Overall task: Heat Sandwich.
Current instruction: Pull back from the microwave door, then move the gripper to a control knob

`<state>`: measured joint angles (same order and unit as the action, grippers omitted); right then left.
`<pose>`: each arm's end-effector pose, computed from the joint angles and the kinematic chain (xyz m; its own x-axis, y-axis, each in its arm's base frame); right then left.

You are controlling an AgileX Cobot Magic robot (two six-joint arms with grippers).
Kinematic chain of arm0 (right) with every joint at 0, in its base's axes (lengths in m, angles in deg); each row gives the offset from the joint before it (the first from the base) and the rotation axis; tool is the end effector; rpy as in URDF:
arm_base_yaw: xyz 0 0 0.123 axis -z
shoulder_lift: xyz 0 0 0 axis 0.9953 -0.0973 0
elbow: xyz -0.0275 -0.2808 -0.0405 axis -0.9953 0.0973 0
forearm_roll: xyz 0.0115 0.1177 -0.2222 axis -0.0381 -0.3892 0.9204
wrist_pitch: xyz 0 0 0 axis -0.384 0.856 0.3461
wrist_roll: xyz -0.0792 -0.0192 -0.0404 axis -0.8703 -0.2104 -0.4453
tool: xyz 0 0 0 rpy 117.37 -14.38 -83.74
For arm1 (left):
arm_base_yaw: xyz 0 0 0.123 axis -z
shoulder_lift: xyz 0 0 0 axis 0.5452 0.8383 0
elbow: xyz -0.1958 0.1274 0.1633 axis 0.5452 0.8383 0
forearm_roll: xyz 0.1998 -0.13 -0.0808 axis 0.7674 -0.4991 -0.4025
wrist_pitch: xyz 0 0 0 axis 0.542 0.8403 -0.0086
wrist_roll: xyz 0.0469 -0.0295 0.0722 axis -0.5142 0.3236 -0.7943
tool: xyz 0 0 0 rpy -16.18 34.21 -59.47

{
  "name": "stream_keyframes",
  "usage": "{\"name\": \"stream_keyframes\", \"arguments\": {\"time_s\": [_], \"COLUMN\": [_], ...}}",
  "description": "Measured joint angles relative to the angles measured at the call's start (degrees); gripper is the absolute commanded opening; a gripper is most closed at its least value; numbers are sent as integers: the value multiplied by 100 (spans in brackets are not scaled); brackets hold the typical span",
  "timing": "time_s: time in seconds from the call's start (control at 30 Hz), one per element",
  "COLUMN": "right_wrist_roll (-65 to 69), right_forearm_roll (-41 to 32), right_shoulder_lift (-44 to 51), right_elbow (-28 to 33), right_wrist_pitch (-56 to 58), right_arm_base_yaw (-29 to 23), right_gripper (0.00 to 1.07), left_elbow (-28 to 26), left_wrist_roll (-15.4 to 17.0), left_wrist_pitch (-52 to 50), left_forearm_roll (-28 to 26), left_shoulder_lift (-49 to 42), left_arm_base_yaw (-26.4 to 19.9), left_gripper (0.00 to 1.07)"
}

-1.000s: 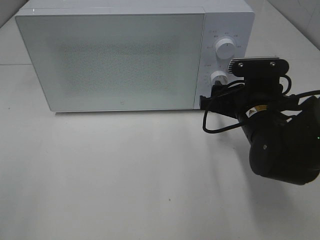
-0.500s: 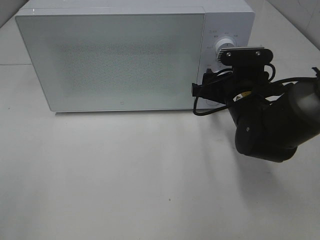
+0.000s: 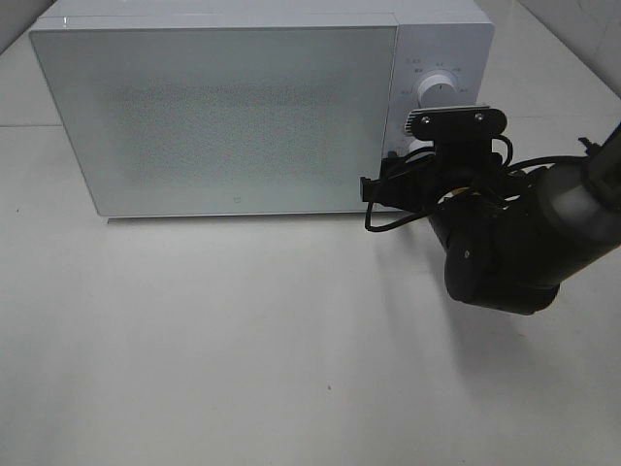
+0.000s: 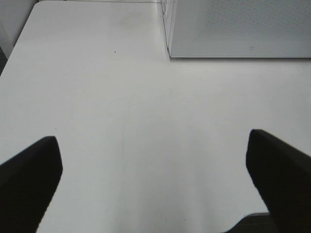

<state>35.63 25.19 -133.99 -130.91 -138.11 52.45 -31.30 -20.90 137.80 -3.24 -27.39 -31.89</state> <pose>0.3215 0.1420 0.1125 -0.1477 -0.0574 -0.9874 0.0195 0.9979 -0.0610 -0.0085 -0.0051 0.2816 -0.4482 -0.0324 -0.8933 0.0532 0.9966 -0.0629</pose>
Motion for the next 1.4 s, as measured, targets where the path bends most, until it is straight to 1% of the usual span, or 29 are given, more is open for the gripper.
{"name": "stream_keyframes", "arguments": {"time_s": [0.33, 0.5, 0.67, 0.77, 0.8, 0.83, 0.87, 0.93, 0.97, 1.0, 1.03, 1.07, 1.1, 1.17, 1.2, 1.4], "right_wrist_roll": [-52, -52, -52, -52, -52, -52, -52, -46, -46, -46, -46, -46, -46, -46, -46, -40], "right_forearm_roll": [-52, -183, -195, -195, -195, -195, -195, -195, -195, -212, -218, -218, -218, -218, -218, -218], "right_shoulder_lift": [120, 132, 132, 132, 132, 132, 132, 132, 132, 132, 132, 132, 132, 132, 132, 132], "right_elbow": [17, 34, 34, 34, 34, 34, 34, 34, 34, 34, 34, 34, 34, 34, 34, 34], "right_wrist_pitch": [97, -80, -103, -109, -109, -109, -92, -74, -74, -74, -74, -74, -74, -69, -69, -69], "right_arm_base_yaw": [-23, -115, -155, -155, -155, -155, -155, -155, -155, -155, -155, -155, -155, -155, -155, -155], "right_gripper": [75, 75, 70, 60, 60, 57, 47, 36, 36, 22, 17, 13, 13, 2, 0, 0], "left_elbow": [0, 0, 0, 0, 0, 0, 0, 0, 0, 0, 0, 0, 0, 0, 0, 0], "left_wrist_roll": [0, 0, 0, 0, 0, 0, 0, 0, 0, 0, 0, 0, 0, 0, 0, 0], "left_wrist_pitch": [0, 0, 0, 0, 0, 0, 0, 0, 0, 0, 0, 0, 0, 0, 0, 0], "left_forearm_roll": [0, 0, 0, 0, 0, 0, 0, 0, 0, 0, 0, 0, 0, 0, 0, 0], "left_shoulder_lift": [0, 0, 0, 0, 0, 0, 0, 0, 0, 0, 0, 0, 0, 0, 0, 0], "left_arm_base_yaw": [0, 0, 0, 0, 0, 0, 0, 0, 0, 0, 0, 0, 0, 0, 0, 0], "left_gripper": [98, 98, 98, 98, 98, 98, 98, 98, 98, 98, 98, 98, 98, 98, 98, 98]}}
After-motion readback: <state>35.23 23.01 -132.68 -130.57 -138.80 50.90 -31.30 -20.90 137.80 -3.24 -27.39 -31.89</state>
